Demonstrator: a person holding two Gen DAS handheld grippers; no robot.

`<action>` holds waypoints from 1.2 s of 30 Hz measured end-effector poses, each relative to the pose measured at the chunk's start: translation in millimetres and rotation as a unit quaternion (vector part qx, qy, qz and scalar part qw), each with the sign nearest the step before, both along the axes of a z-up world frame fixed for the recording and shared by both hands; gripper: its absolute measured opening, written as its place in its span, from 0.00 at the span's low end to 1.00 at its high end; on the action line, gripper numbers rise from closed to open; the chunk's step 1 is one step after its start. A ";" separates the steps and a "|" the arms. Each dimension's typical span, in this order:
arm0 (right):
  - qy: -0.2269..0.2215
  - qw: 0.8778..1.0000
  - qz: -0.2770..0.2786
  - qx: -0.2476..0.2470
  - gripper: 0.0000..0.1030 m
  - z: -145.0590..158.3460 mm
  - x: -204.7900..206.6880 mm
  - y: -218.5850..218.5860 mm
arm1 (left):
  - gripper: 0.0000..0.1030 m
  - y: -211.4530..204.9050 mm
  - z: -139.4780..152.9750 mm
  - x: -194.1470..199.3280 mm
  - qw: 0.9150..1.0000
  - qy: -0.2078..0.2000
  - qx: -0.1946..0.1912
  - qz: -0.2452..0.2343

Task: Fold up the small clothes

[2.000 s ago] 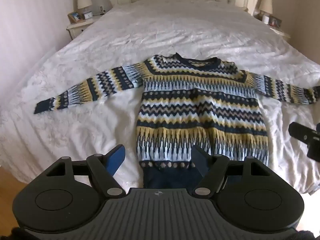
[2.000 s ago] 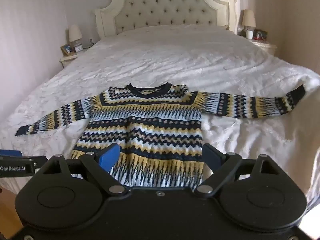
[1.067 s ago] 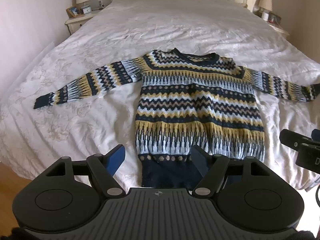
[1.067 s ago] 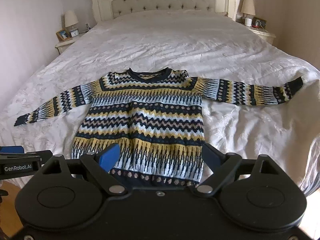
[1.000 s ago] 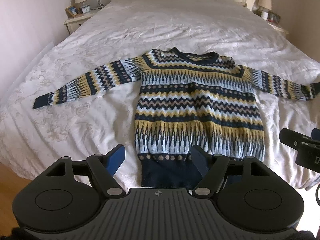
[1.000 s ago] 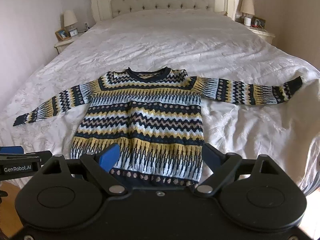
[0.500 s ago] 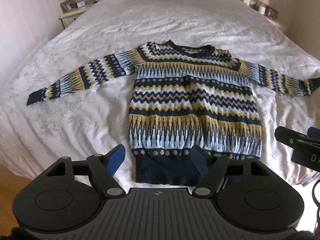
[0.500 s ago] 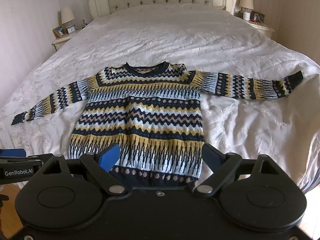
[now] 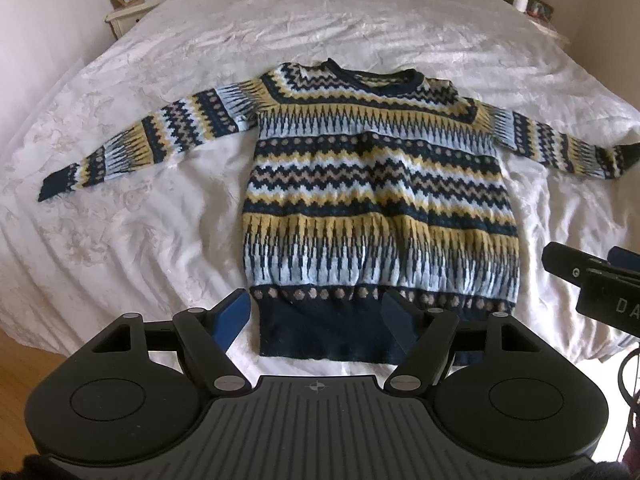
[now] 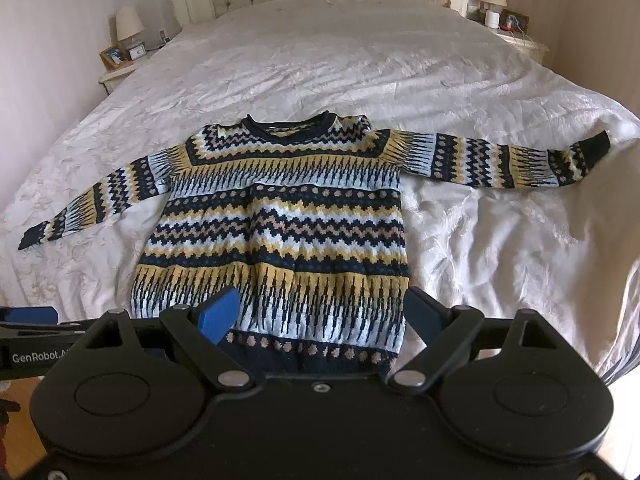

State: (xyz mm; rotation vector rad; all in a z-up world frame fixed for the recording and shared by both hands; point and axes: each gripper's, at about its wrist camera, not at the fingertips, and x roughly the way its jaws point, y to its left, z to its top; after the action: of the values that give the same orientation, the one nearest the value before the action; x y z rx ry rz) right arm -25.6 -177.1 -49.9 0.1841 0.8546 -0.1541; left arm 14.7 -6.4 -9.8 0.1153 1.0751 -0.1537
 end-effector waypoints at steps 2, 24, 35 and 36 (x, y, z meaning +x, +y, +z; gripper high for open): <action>0.003 1.000 -0.001 0.002 0.87 -1.0 1.3 -1.3 | 0.70 -0.4 -0.9 0.5 1.000 0.003 0.001 0.001; 0.039 0.999 -0.020 0.017 0.87 -16.1 35.7 -19.7 | 0.69 -13.2 -13.5 41.5 0.999 0.040 0.006 -0.010; 0.050 0.997 -0.052 0.031 0.81 -23.7 84.7 -31.0 | 0.52 -14.2 -19.1 105.3 0.998 0.056 -0.009 -0.021; 0.045 0.997 -0.058 0.031 0.80 -22.5 88.8 -33.4 | 0.50 -15.2 -18.9 111.8 0.998 0.053 -0.010 -0.026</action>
State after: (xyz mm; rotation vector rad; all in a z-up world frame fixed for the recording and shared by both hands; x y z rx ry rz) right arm 63.2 -210.5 -72.4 0.2872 0.9403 -0.2463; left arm 126.5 -21.6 -28.7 0.1184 1.1761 -0.2191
